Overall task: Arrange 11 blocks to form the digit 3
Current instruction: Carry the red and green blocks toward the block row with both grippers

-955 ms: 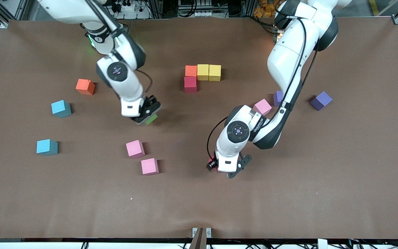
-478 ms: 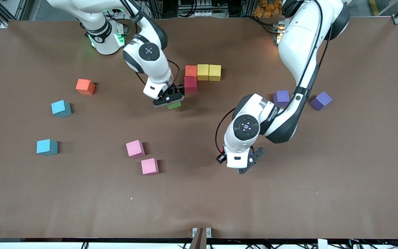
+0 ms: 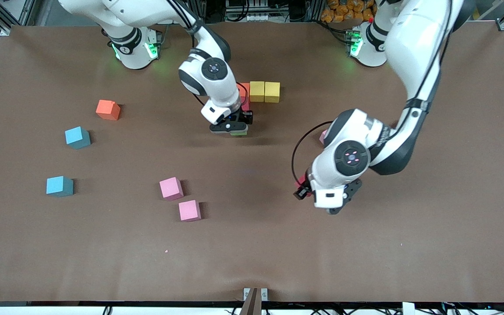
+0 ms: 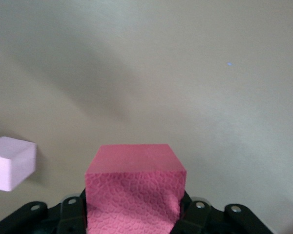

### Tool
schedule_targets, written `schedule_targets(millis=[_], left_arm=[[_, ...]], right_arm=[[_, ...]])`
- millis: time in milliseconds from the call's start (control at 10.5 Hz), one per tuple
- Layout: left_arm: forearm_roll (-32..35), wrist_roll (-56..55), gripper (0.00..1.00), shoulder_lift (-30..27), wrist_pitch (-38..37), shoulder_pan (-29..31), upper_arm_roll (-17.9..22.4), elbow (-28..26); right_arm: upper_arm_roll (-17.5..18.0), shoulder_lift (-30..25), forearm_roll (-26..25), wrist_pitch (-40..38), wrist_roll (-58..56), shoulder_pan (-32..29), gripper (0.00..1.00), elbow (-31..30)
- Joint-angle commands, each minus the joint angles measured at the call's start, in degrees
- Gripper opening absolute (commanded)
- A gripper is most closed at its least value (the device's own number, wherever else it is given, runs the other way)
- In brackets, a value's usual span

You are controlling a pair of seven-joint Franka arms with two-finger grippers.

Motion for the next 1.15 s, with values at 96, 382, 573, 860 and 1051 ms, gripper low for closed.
schedule_targets(millis=[96,382,573,860,1051], left_arm=[[-1.3,1.8,0.43,-9.3,2.7,1.3,-0.9,-11.4],[-1.3,3.1,0.43,-10.2,1.9,1.3,-2.3,-11.5],[-1.4,5.3,0.42,-11.5,1.3,2.7,-2.4,-11.9],[-1.5,7.4,0.43,-14.2,1.1,5.2,-2.4,-14.8],[-2.0,7.3,0.43,-15.0,1.1,6.0,-2.4,-15.7]], right_arm=[[-2.4,2.8,-1.1,-1.0,1.7,3.0,0.28,2.0],[-2.4,2.5,-1.1,-2.5,2.9,4.1,0.28,0.6],[-2.2,2.3,-1.1,-3.3,3.7,4.8,0.28,0.6],[-2.1,2.7,-1.2,-3.1,5.2,5.4,0.28,0.5],[-2.1,2.9,-1.2,-2.6,5.1,5.1,0.28,0.5]])
